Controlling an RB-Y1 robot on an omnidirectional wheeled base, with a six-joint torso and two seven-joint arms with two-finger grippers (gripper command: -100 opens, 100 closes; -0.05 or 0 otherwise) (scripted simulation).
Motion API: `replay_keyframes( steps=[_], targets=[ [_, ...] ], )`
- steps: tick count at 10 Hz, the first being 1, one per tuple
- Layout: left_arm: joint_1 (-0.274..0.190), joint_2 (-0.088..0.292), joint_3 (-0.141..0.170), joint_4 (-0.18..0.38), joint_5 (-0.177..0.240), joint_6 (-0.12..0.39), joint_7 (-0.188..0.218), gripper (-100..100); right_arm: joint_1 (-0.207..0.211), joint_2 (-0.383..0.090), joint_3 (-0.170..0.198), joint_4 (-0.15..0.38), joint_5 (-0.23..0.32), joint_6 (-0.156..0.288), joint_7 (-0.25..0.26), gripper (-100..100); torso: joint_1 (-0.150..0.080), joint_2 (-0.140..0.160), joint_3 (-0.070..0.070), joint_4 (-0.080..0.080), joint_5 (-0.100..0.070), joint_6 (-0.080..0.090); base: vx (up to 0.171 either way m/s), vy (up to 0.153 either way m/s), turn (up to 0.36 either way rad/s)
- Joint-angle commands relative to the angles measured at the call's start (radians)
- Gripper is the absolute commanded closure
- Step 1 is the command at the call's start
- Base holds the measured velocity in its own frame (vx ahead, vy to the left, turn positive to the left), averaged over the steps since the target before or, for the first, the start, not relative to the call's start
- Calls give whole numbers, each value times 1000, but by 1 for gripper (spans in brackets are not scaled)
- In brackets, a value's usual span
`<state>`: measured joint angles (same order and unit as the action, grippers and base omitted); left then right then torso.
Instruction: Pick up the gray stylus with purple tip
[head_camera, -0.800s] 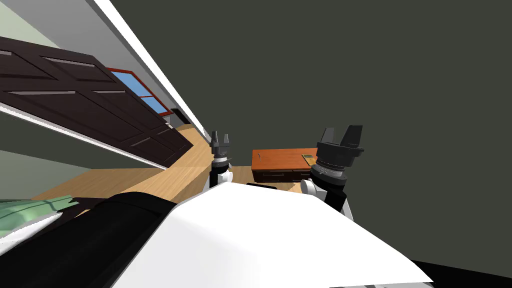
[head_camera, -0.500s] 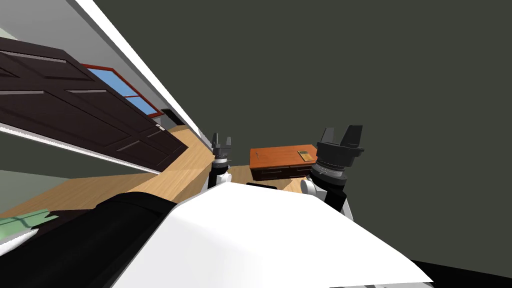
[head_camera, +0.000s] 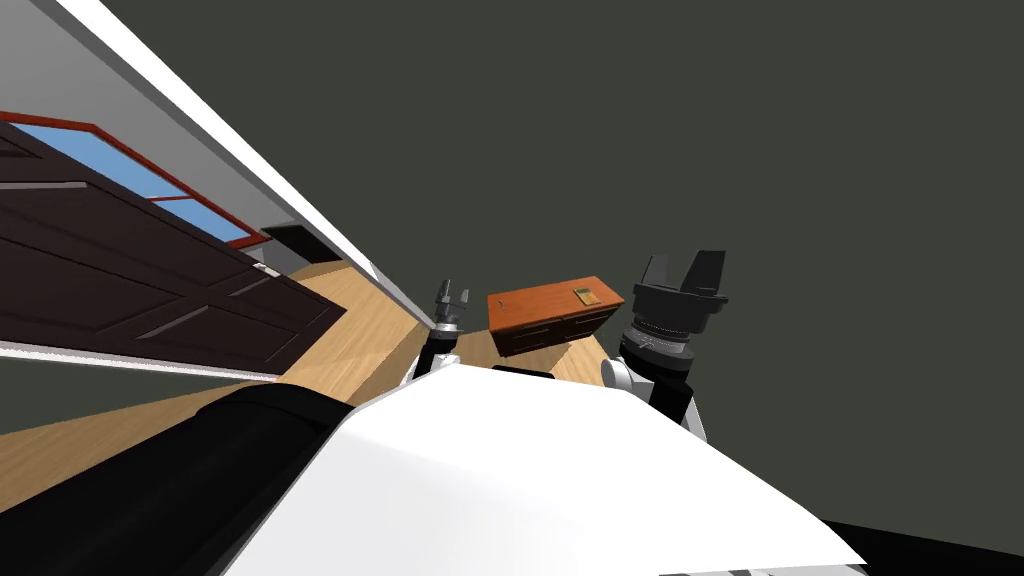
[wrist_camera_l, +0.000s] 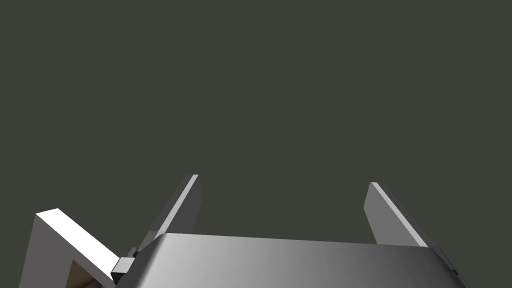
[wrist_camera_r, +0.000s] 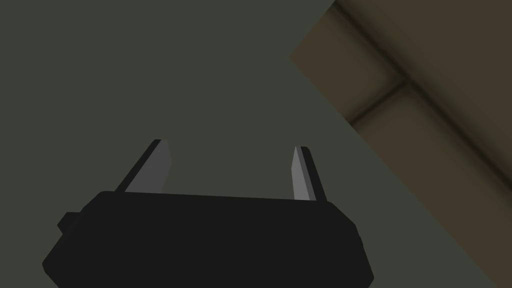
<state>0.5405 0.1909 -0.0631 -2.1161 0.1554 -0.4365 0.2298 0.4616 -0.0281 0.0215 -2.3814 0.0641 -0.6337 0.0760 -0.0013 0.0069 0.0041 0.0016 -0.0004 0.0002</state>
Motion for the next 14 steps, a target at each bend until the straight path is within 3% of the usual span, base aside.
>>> replay_keyframes(
  steps=[1,6,12,14],
  targets=[
    [22,32,-5,33,23,39,22,-100,0,0,0,0,0,0,0,0,0,0,0,0,0,0,-70,-49,-305],
    [78,127,-31,167,73,180,81,-100,0,0,0,0,0,0,0,0,1,-3,-1,-1,0,0,-53,-50,-377],
    [111,189,-46,266,89,272,116,-100,0,0,0,0,0,0,0,0,3,-6,-4,-1,1,0,4,-24,-246],
    [133,232,-56,333,92,333,138,-100,0,0,0,0,0,0,0,0,3,-7,-4,-1,1,0,33,-22,-371]
  ],
)
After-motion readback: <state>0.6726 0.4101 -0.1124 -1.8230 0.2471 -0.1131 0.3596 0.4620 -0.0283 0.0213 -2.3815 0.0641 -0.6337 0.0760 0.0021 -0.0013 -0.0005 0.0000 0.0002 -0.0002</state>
